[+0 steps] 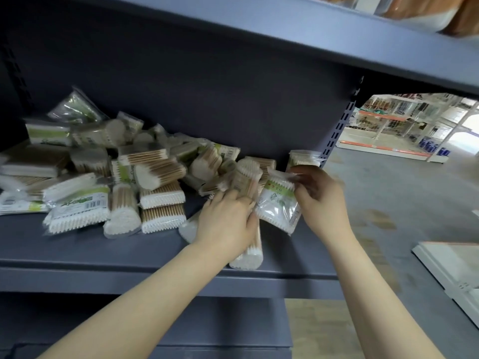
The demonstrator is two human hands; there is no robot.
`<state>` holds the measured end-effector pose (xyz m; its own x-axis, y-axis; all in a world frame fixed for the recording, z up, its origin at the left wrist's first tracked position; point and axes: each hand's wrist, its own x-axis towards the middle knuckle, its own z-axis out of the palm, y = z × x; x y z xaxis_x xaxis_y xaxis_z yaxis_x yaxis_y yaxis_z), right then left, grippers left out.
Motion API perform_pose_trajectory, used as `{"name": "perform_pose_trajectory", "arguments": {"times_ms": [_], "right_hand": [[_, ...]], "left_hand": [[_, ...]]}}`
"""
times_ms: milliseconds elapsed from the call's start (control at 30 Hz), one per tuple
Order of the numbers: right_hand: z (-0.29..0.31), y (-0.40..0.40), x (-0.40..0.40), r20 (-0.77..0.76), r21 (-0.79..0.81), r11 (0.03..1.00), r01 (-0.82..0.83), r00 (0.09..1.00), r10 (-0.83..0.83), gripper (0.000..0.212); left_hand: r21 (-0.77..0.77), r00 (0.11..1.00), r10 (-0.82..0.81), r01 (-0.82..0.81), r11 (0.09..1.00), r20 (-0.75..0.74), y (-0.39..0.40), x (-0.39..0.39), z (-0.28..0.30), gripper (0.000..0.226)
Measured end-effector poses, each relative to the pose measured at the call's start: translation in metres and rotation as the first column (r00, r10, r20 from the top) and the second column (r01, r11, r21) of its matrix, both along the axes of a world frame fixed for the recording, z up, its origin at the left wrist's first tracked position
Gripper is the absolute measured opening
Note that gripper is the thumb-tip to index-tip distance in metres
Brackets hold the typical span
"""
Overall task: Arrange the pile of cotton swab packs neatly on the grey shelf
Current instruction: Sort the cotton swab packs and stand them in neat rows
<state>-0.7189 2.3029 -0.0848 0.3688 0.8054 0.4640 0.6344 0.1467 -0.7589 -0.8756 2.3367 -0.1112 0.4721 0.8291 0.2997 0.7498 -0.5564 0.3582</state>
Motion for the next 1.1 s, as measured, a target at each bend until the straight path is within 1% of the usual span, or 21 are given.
{"name": "perform_pose_trajectory", "arguments": {"times_ms": [133,233,367,467,600,700,767,833,900,967,1033,1100], "right_hand": [[-0.001,-0.003,0.019,-0.042,0.022,1.000,-0.021,0.999,0.022,0.039],[0.000,-0.005,0.032,-0.046,0.035,0.999,-0.031,0.998,0.033,0.046],[-0.001,-0.008,0.052,-0.058,0.030,0.998,-0.045,0.997,0.047,0.040],[-0.002,-0.009,0.066,-0.087,0.038,0.998,-0.056,0.994,0.059,0.046],[-0.004,-0.009,0.081,-0.106,0.041,0.994,-0.097,0.989,0.101,0.047],[-0.007,-0.007,0.091,-0.114,0.037,0.992,-0.120,0.986,0.123,0.045],[-0.008,-0.006,0.096,-0.087,0.008,0.990,-0.142,0.986,0.142,0.038],[-0.010,-0.006,0.099,-0.003,-0.054,0.983,-0.173,0.985,0.173,0.032],[-0.012,-0.006,0.102,0.040,-0.115,0.971,-0.211,0.975,0.217,0.037],[-0.012,-0.006,0.102,0.041,-0.157,0.957,-0.242,0.967,0.251,0.047],[-0.012,-0.006,0.104,0.066,-0.162,0.958,-0.239,0.966,0.252,0.057],[-0.012,-0.006,0.107,0.111,-0.156,0.961,-0.230,0.962,0.248,0.057]], "left_hand": [[-0.006,1.000,0.005,-0.005,1.000,-0.022,-0.002,0.017,0.000,0.038],[0.003,1.000,-0.006,0.006,1.000,-0.019,-0.005,0.030,-0.001,0.038],[0.008,0.997,-0.040,0.041,0.999,-0.067,-0.009,0.049,-0.002,0.038],[0.016,0.991,-0.061,0.063,0.998,-0.123,-0.011,0.065,-0.003,0.038],[0.038,0.985,-0.043,0.050,0.998,-0.164,-0.012,0.082,-0.005,0.033],[0.024,0.987,-0.029,0.033,0.999,-0.157,-0.013,0.092,-0.007,0.032],[0.028,0.991,-0.011,0.015,0.999,-0.133,-0.013,0.096,-0.009,0.029],[0.032,0.993,0.008,-0.005,0.999,-0.118,-0.014,0.099,-0.011,0.027],[0.034,0.993,0.025,-0.022,0.999,-0.118,-0.015,0.101,-0.013,0.025],[0.033,0.993,0.035,-0.032,0.999,-0.113,-0.015,0.103,-0.013,0.024],[0.021,0.995,0.037,-0.035,0.999,-0.094,-0.016,0.105,-0.013,0.023],[-0.013,0.998,0.036,-0.037,0.999,-0.055,-0.014,0.107,-0.014,0.020]]}}
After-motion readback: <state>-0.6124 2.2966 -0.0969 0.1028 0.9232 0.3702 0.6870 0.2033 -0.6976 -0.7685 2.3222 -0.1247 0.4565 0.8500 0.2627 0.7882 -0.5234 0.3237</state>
